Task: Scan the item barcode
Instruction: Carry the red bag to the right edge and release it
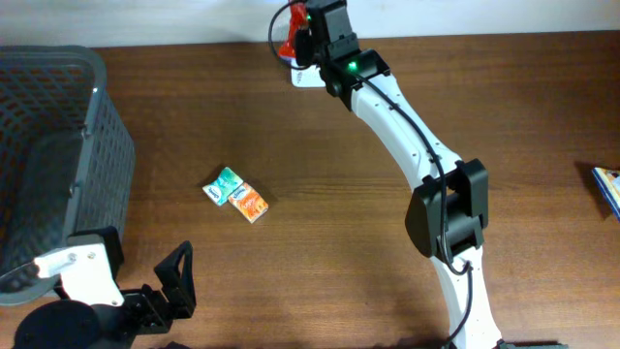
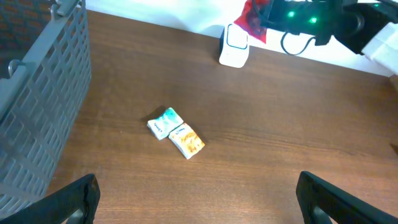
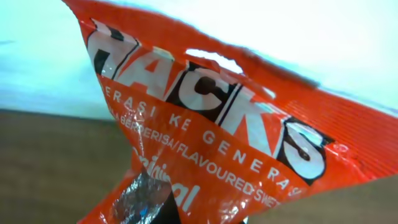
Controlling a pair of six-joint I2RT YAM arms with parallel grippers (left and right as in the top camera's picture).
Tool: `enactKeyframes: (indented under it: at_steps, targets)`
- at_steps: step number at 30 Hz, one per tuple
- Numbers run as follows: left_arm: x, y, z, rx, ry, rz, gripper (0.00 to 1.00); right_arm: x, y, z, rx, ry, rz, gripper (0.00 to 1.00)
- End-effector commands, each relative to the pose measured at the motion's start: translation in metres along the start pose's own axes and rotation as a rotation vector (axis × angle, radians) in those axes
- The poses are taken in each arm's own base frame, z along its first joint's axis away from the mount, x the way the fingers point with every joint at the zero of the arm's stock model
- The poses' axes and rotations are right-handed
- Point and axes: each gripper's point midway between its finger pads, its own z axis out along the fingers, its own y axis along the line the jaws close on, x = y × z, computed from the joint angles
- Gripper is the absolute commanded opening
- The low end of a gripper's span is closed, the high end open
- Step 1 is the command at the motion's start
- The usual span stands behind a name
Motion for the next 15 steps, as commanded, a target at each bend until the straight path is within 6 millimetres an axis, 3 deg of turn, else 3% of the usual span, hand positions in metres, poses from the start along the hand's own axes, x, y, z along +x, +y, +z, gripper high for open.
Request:
enactKeyframes:
  at_steps: [1, 10, 15]
  targets:
    - [0.001, -0.001, 0.001, 0.003, 0.003, -0.011, 0.99, 0.001, -0.013, 0.026, 0.043, -0.064, -0.127, 0.04]
    - [0.001, -0.001, 0.001, 0.003, 0.003, -0.011, 0.99, -0.004, -0.028, 0.041, 0.064, -0.117, -0.168, 0.04]
    - [0.001, -0.001, 0.001, 0.002, 0.003, -0.011, 0.99, -0.023, -0.046, 0.030, 0.079, -0.144, -0.067, 0.04]
